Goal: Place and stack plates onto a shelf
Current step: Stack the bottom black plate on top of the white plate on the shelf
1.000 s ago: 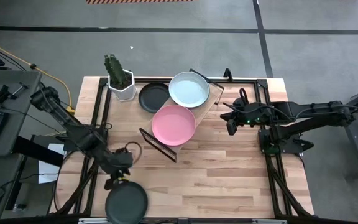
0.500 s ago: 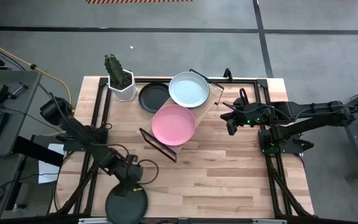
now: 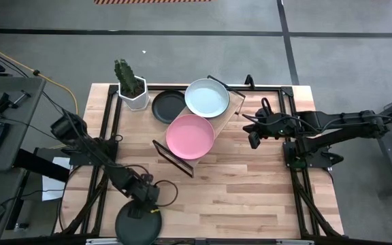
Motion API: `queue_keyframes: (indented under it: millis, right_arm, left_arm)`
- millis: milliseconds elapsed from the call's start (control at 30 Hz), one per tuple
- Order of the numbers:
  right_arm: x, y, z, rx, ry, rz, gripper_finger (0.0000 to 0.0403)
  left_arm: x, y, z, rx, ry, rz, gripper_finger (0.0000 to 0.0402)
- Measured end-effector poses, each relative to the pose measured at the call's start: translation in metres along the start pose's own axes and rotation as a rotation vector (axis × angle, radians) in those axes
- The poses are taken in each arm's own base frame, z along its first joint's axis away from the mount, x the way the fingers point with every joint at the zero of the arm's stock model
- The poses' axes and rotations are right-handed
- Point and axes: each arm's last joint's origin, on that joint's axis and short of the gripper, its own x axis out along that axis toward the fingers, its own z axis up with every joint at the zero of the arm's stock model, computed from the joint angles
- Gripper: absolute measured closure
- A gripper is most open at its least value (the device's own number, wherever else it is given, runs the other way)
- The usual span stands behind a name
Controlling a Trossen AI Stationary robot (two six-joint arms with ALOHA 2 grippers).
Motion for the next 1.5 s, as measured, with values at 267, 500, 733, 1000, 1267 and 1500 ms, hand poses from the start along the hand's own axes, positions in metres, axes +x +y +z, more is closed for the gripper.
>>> queue_keyframes:
  millis: [267,500,733,1000,1267,1500]
  right_arm:
    - [0.0,0.0,0.0,-0.018,0.003,-0.003,0.0403]
    - [0.0,-0.001,-0.001,-0.028,0.006,-0.006,0.0403]
    - [0.0,-0.001,-0.001,-0.037,0.006,-0.006,0.0403]
    - [0.0,-0.001,-0.001,-0.04,0.013,-0.012,0.0403]
    - [0.0,-0.002,-0.003,-0.046,0.026,-0.023,0.0403]
    - [0.0,-0.003,-0.003,-0.047,0.029,-0.025,0.0403]
  left_arm:
    - [0.003,0.001,0.001,-0.021,0.001,0.006,0.0299]
    - [-0.01,0.006,-0.001,-0.09,0.048,-0.034,0.039]
    - [-0.057,0.019,-0.003,-0.177,0.037,-0.208,0.0398]
    - [-0.147,0.046,0.002,-0.463,-0.148,-0.54,0.04]
    - [-0.249,0.092,0.036,-0.698,-0.58,-0.586,0.0401]
    - [-0.321,0.148,0.065,-0.742,-0.919,-0.423,0.0401]
